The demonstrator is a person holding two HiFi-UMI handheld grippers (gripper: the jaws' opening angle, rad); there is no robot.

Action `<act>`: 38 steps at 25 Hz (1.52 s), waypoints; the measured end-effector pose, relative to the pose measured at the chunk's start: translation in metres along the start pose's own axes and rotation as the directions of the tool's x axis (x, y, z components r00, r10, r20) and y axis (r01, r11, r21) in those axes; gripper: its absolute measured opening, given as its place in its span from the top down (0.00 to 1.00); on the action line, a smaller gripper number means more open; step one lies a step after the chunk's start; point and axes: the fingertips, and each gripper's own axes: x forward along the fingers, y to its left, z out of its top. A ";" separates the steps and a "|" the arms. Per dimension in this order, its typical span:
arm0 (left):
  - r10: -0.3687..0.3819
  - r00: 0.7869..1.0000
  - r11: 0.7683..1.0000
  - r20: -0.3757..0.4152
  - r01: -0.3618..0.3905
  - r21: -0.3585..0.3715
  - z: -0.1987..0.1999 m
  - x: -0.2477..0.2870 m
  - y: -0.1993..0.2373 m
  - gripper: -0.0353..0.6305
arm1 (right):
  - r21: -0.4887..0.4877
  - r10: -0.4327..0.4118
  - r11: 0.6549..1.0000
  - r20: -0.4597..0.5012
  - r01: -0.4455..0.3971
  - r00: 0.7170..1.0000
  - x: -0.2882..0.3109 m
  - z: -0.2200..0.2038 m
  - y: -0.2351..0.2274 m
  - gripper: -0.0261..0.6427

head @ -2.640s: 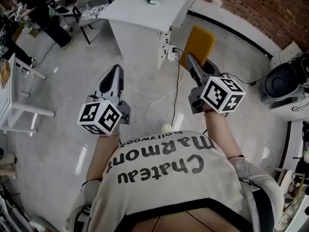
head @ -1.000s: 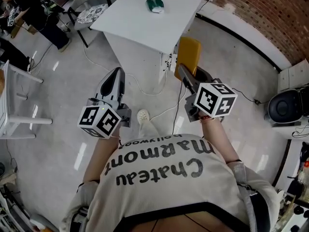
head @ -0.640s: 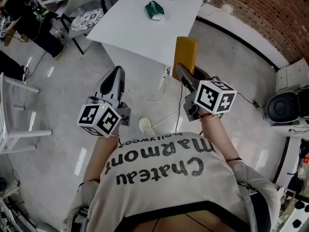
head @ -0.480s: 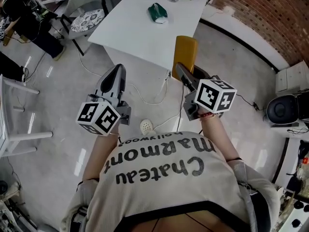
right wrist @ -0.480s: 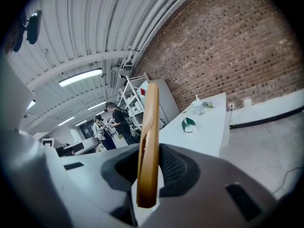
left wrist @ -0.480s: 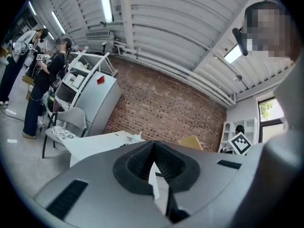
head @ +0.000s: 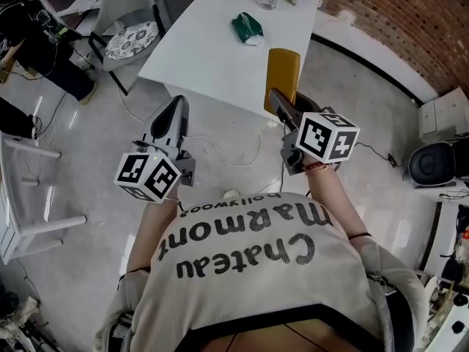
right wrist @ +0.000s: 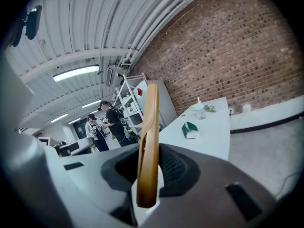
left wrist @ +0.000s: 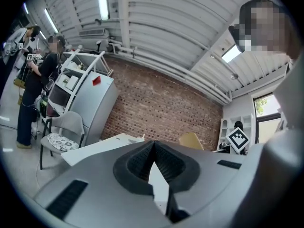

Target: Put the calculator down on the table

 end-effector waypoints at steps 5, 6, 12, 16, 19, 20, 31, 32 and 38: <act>0.070 0.995 0.997 -0.074 -0.072 -0.019 -0.025 0.000 0.038 0.94 | 0.000 -0.041 0.999 -0.098 0.041 0.994 0.026 -0.029 -0.007 0.83; 0.082 0.993 0.996 -0.086 -0.084 -0.022 -0.030 -0.001 0.044 0.94 | -0.001 -0.049 0.999 -0.113 0.049 0.992 0.031 -0.033 -0.010 0.83; 0.186 0.972 0.980 -0.141 -0.194 -0.044 -0.048 -0.019 0.085 0.94 | -0.039 -0.095 0.995 -0.211 0.088 0.973 0.067 -0.060 -0.024 0.83; 0.267 0.957 0.960 -0.113 -0.274 -0.057 -0.042 -0.034 0.113 0.94 | -0.061 -0.092 0.995 -0.248 0.080 0.964 0.092 -0.064 -0.026 0.83; 0.310 0.947 0.947 -0.083 -0.316 -0.064 -0.035 -0.041 0.127 0.94 | -0.087 -0.070 0.995 -0.250 0.049 0.966 0.113 -0.062 -0.023 0.83; 0.319 0.945 0.944 -0.078 -0.324 -0.061 -0.033 -0.042 0.130 0.94 | -0.090 -0.061 0.995 -0.254 0.039 0.965 0.120 -0.061 -0.022 0.83; 0.476 0.877 0.875 -0.066 -0.480 -0.062 -0.021 -0.036 0.174 0.94 | -0.090 0.029 0.994 -0.321 -0.061 0.946 0.201 -0.046 -0.021 0.83; 0.488 0.871 0.869 -0.064 -0.491 -0.061 -0.019 -0.033 0.178 0.94 | -0.091 0.034 0.994 -0.331 -0.067 0.943 0.207 -0.044 -0.021 0.83; 0.511 0.859 0.857 -0.041 -0.512 -0.058 -0.012 -0.022 0.189 0.94 | -0.090 0.062 0.990 -0.386 -0.105 0.920 0.240 -0.045 -0.028 0.83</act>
